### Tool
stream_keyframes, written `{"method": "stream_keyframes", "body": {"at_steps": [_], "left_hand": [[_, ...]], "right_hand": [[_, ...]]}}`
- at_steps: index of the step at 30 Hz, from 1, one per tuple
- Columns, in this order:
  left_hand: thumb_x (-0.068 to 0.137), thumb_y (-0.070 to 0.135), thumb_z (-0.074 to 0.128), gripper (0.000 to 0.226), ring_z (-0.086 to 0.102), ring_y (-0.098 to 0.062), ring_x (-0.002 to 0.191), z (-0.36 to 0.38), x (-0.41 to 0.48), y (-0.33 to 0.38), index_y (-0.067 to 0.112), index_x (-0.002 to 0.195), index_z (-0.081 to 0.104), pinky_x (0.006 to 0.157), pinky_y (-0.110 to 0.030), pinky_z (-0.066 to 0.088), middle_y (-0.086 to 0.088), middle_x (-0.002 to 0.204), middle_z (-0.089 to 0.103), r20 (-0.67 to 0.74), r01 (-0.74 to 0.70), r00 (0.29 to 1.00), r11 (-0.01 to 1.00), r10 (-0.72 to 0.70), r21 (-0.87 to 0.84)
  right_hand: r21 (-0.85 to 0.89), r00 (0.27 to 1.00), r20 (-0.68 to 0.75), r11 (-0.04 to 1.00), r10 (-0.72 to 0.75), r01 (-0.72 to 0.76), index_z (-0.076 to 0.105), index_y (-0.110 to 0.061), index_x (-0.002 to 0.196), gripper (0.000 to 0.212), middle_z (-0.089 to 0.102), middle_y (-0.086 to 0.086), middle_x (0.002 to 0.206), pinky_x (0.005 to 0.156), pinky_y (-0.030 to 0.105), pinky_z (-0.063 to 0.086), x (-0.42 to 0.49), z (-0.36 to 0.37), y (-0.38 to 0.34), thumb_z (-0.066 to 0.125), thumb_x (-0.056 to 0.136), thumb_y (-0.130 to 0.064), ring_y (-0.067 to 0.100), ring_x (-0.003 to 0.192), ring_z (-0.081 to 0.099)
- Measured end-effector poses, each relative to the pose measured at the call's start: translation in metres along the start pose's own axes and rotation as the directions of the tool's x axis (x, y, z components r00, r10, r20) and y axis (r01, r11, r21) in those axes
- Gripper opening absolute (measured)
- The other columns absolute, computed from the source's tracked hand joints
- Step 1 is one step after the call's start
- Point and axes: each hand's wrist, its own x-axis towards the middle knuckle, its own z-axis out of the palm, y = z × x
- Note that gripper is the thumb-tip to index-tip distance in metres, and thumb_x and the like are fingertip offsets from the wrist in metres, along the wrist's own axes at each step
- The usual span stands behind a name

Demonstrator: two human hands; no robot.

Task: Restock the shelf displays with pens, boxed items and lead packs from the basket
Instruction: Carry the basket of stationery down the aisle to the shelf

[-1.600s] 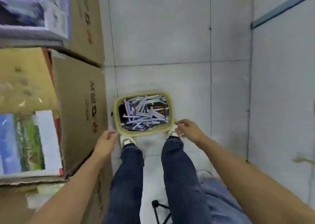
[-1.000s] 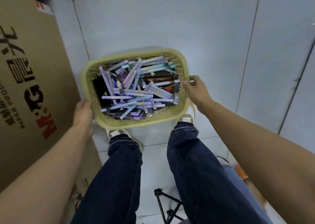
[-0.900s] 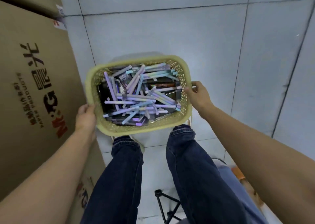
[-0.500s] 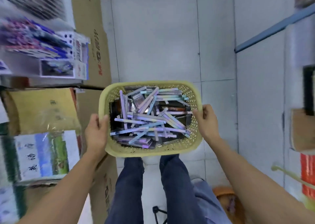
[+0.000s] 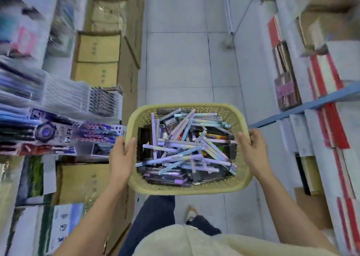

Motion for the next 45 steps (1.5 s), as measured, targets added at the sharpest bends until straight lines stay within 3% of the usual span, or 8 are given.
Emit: {"method": "stream_keyframes", "body": {"at_steps": [6,11,14,21,28,32,35,45], "left_hand": [[0.101,0.03,0.048,0.032,0.032,-0.017,0.06,-0.006,0.112,0.091,0.01,0.078,0.039,0.055,-0.033,0.027,-0.004,0.068,0.035,0.065,-0.065,0.996,0.998,0.063,0.026],[0.101,0.037,0.046,0.036,0.033,-0.02,0.066,0.013,0.223,0.161,0.004,0.087,0.042,0.059,-0.035,0.028,-0.01,0.075,0.035,0.089,-0.068,0.994,0.997,0.064,0.038],[0.1,0.042,0.047,0.041,0.042,-0.022,0.073,0.032,0.29,0.199,0.001,0.102,0.049,0.067,-0.039,0.038,-0.017,0.086,0.049,0.075,-0.027,0.997,1.0,0.027,0.007],[0.098,0.045,0.048,0.024,0.048,-0.022,0.075,0.065,0.446,0.307,0.023,0.087,0.05,0.068,-0.041,0.042,-0.01,0.084,0.054,0.048,-0.018,0.999,1.0,0.019,-0.002],[0.099,0.041,0.048,0.039,0.043,-0.019,0.071,0.099,0.633,0.396,0.002,0.099,0.051,0.061,-0.034,0.035,-0.009,0.082,0.048,0.04,-0.081,0.996,0.997,0.082,-0.011],[0.098,0.044,0.047,0.04,0.041,-0.016,0.068,0.112,0.736,0.456,0.004,0.095,0.048,0.06,-0.033,0.035,-0.006,0.082,0.045,0.064,-0.118,0.991,0.993,0.117,0.01],[0.098,0.044,0.048,0.042,0.041,-0.017,0.067,0.125,0.809,0.501,0.002,0.098,0.048,0.058,-0.034,0.035,-0.007,0.081,0.046,0.071,-0.123,0.99,0.992,0.122,0.011],[0.099,0.037,0.049,0.038,0.036,-0.016,0.065,0.186,1.046,0.627,0.0,0.089,0.047,0.057,-0.034,0.03,-0.004,0.074,0.039,0.023,-0.127,0.992,0.992,0.127,-0.001]], "right_hand": [[0.056,0.998,-0.068,0.998,-0.013,0.016,0.05,-0.029,0.083,0.015,0.06,-0.002,0.079,0.062,0.027,0.043,0.078,0.006,-0.089,0.059,0.095,-0.028,0.011,0.07,0.056],[0.085,0.995,-0.09,0.995,-0.047,0.054,0.052,-0.022,0.087,0.013,0.059,-0.004,0.078,0.061,0.023,0.04,0.181,0.012,-0.157,0.059,0.095,-0.03,0.009,0.068,0.055],[0.12,0.995,-0.071,0.99,-0.065,0.074,0.055,-0.013,0.092,0.016,0.06,0.002,0.08,0.063,0.027,0.042,0.255,0.017,-0.193,0.059,0.095,-0.029,0.013,0.07,0.055],[0.122,0.996,-0.049,0.989,-0.078,0.084,0.053,-0.005,0.09,0.024,0.054,0.009,0.073,0.061,0.031,0.037,0.43,0.025,-0.296,0.061,0.094,-0.028,0.018,0.065,0.048],[0.107,0.992,-0.108,0.991,-0.072,0.084,0.054,-0.009,0.086,0.024,0.055,0.007,0.073,0.059,0.031,0.039,0.603,0.061,-0.387,0.063,0.092,-0.031,0.016,0.064,0.05],[0.109,0.988,-0.141,0.991,-0.061,0.077,0.055,-0.016,0.084,0.018,0.057,0.003,0.072,0.05,0.014,0.038,0.692,0.078,-0.442,0.063,0.091,-0.03,0.006,0.057,0.049],[0.104,0.988,-0.149,0.992,-0.052,0.068,0.056,-0.006,0.091,0.026,0.058,0.007,0.075,0.053,0.019,0.039,0.76,0.087,-0.482,0.062,0.092,-0.031,0.011,0.061,0.05],[0.042,0.99,-0.108,0.994,-0.095,0.1,0.057,-0.006,0.097,0.029,0.063,0.024,0.094,0.069,0.039,0.046,1.027,0.123,-0.61,0.061,0.094,-0.035,0.04,0.086,0.06]]}}
